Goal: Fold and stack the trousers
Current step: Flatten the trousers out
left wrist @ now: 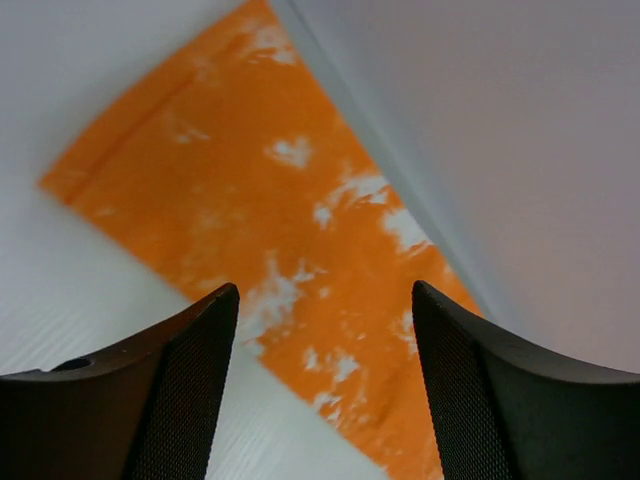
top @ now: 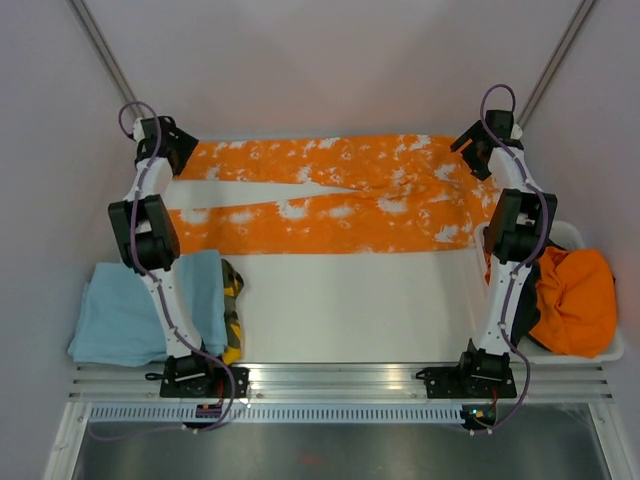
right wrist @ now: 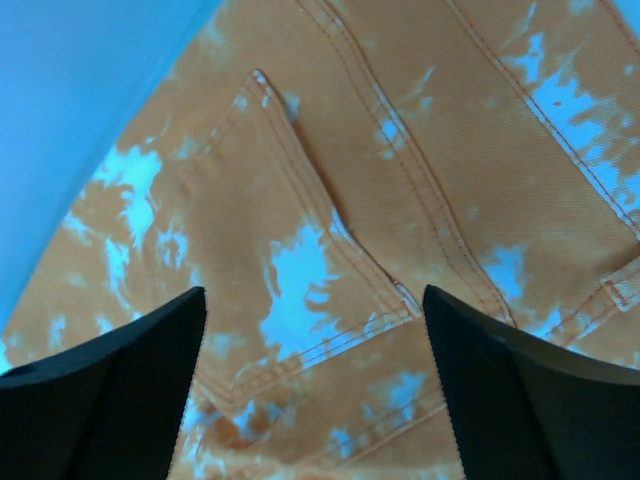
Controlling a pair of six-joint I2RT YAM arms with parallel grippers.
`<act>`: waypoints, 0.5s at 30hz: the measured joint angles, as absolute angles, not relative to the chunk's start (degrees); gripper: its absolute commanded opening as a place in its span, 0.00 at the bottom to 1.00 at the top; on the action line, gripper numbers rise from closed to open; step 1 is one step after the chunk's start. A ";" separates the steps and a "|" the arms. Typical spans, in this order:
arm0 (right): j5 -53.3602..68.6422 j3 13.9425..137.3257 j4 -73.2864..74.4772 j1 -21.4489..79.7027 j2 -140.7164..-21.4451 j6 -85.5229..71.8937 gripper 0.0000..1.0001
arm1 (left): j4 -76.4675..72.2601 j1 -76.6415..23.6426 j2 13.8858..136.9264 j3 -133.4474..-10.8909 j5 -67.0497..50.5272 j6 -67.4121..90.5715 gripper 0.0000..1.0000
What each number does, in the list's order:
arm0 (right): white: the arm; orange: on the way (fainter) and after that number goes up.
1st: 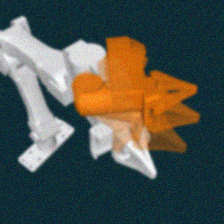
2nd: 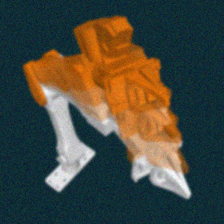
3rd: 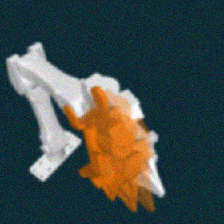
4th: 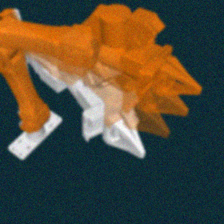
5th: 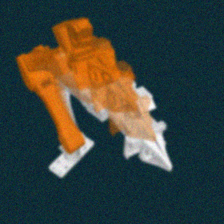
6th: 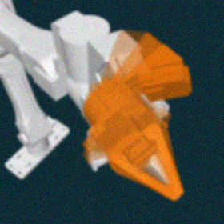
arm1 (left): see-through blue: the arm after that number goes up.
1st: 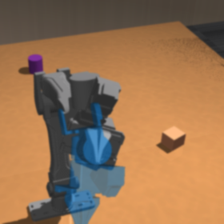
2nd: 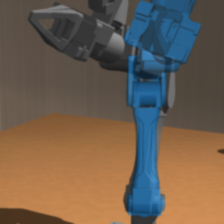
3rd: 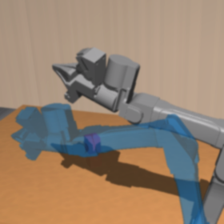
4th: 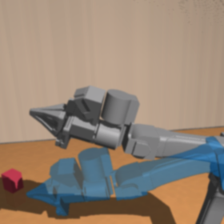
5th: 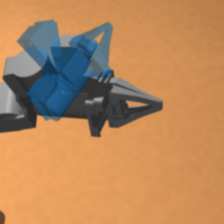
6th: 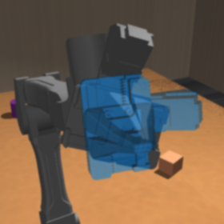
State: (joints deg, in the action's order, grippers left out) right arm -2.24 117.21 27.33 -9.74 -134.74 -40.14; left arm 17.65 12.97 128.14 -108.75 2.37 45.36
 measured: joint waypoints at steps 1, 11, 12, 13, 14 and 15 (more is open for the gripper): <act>-2.96 117.38 27.33 -9.58 -135.28 -40.21 0.85 | 13.43 12.47 130.06 -109.16 0.73 47.00 0.70; -4.23 119.77 26.37 -8.84 -141.69 -41.12 0.50 | -7.66 6.20 149.56 -119.68 -5.30 62.46 0.42; -3.92 120.62 26.00 -8.84 -142.32 -41.10 0.50 | -8.56 5.54 150.36 -119.79 -5.37 64.16 0.42; -3.66 121.49 25.69 -8.84 -143.00 -41.08 0.50 | -8.99 5.13 150.87 -119.85 -5.48 65.21 0.42; -3.38 122.93 25.76 -8.84 -144.14 -41.08 0.52 | -9.47 4.62 151.46 -120.14 -5.56 66.76 0.42; -3.18 124.60 25.93 -8.84 -145.08 -40.95 0.53 | -9.63 4.21 151.96 -120.27 -5.58 68.01 0.42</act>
